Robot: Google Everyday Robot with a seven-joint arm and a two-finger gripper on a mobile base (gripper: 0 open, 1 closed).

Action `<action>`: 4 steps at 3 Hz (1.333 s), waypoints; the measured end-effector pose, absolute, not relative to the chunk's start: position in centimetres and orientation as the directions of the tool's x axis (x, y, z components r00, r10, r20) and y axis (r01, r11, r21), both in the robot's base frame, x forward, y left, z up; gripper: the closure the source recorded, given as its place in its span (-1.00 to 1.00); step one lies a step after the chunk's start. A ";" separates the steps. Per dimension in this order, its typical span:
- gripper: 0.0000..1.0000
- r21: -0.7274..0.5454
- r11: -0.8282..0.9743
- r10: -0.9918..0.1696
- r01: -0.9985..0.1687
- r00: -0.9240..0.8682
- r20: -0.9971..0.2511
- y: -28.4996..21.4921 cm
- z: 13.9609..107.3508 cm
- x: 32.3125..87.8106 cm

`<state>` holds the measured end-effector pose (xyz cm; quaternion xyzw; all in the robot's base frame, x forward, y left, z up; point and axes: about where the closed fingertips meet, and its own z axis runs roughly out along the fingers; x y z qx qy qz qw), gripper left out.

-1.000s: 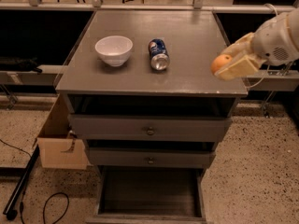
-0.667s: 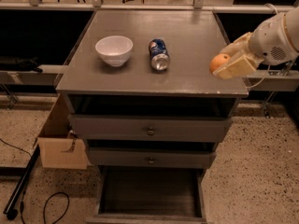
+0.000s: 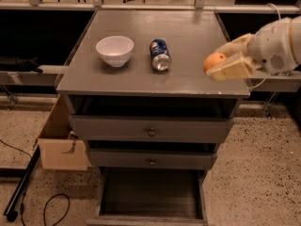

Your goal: Place orange into bottom drawer

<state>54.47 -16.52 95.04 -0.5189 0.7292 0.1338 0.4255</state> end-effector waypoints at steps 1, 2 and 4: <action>1.00 -0.190 0.442 -0.497 -0.876 -0.063 -0.865 -11.9 92.9 47.9; 1.00 -0.071 0.467 -0.423 -0.881 -0.152 -0.893 -11.6 87.7 42.4; 1.00 -0.015 0.474 -0.424 -0.880 -0.213 -0.881 -11.8 84.7 40.3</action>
Offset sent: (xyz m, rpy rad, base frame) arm -0.2034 0.0438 -0.1761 0.3656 0.2522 -0.0493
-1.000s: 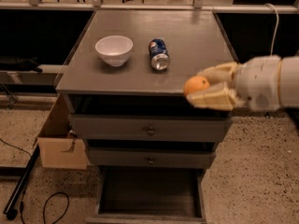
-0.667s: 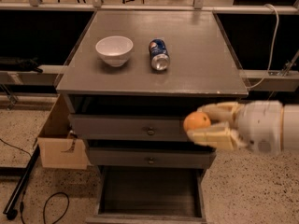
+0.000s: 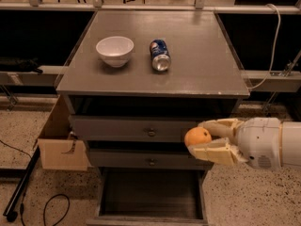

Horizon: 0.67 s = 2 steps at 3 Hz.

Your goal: Place orange into bottom drawer

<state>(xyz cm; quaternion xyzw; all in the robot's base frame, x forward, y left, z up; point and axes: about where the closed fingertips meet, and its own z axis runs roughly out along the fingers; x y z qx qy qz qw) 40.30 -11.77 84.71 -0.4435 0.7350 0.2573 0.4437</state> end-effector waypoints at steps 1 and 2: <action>1.00 0.028 0.486 -0.397 -0.873 -0.249 -0.883 -11.7 81.7 40.2; 1.00 0.127 0.516 -0.341 -0.847 -0.339 -0.877 -11.6 76.3 39.3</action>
Offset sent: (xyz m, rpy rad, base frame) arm -0.0197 -0.0016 -0.1532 0.1434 0.2299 -0.1064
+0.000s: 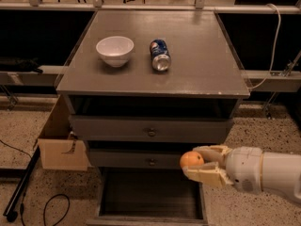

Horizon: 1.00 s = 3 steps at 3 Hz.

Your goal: Place orange into bottom drawer

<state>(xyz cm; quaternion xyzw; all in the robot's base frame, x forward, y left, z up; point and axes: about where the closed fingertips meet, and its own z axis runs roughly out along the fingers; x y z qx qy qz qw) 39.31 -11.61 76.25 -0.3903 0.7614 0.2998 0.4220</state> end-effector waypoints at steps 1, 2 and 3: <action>1.00 0.206 0.539 -0.277 -0.816 -0.403 -0.872 -11.3 71.3 38.4; 1.00 0.269 0.555 -0.228 -0.787 -0.455 -0.861 -11.1 66.2 38.4; 1.00 0.272 0.551 -0.236 -0.789 -0.460 -0.856 -10.7 65.4 38.1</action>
Offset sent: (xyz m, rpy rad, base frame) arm -0.0080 0.0034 -0.1562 0.1329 0.1571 -0.1097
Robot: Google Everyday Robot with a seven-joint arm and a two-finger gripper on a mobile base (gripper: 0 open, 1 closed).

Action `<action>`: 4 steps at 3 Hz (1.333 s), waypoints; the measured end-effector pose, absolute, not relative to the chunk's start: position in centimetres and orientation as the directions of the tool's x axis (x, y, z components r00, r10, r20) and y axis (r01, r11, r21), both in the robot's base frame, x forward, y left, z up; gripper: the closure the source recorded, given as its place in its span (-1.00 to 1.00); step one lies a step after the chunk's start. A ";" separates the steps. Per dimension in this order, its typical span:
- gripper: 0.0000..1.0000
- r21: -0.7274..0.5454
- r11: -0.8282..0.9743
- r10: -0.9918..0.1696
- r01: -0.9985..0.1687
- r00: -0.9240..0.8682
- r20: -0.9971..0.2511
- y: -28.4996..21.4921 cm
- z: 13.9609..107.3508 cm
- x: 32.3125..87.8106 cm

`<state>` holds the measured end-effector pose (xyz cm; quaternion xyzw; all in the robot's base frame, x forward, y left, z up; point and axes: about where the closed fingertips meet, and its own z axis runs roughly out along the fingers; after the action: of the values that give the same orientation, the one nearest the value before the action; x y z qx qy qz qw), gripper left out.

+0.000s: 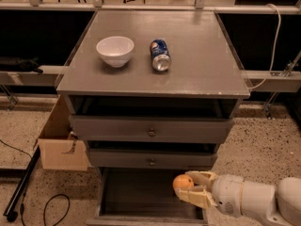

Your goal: Place orange into bottom drawer

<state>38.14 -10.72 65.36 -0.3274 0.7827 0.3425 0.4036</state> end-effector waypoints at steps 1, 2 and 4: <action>1.00 0.300 0.553 -0.250 -0.777 -0.498 -0.830 -9.9 62.1 38.4; 1.00 0.321 0.559 -0.270 -0.765 -0.534 -0.801 -9.0 58.4 39.8; 1.00 0.316 0.546 -0.309 -0.776 -0.537 -0.785 -7.9 54.3 42.9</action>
Offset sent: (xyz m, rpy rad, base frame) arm 0.0360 0.0271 -0.1147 -0.0690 0.1435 0.0037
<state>42.90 -7.95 54.29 -0.3353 0.8088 0.3384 0.3448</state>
